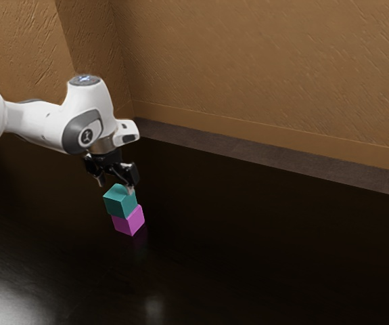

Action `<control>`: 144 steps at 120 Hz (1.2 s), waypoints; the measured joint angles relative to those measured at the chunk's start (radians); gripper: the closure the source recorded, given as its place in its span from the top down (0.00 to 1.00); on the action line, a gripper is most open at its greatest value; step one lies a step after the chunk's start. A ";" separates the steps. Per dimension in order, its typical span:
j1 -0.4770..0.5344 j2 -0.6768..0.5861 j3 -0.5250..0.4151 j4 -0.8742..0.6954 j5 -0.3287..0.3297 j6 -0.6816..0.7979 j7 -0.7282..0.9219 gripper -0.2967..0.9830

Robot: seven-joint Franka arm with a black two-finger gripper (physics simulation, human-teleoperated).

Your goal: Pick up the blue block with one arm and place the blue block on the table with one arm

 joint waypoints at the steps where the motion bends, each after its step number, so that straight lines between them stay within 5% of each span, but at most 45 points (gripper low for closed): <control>1: -0.001 -0.002 0.000 -0.003 -0.002 0.001 0.001 0.77; 125: 0.010 0.054 0.001 -0.043 -0.063 0.072 0.065 0.76; 144: 0.009 0.053 0.003 -0.042 -0.049 0.072 0.056 0.58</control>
